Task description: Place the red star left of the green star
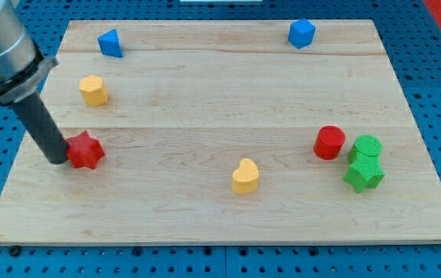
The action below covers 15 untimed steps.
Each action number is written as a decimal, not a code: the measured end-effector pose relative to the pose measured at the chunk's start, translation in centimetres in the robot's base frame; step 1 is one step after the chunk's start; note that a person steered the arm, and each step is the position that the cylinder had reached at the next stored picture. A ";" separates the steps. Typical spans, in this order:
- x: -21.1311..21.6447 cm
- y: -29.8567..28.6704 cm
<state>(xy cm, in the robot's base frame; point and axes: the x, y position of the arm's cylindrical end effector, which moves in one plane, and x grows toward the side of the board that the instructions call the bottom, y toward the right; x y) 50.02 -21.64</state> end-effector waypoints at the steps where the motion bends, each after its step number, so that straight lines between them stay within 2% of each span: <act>1: -0.9 2.8; 3: -3.9 6.1; 7: -1.9 15.8; 13: -1.6 25.2; 15: 0.2 29.1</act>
<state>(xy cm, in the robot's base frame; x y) 50.21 7.44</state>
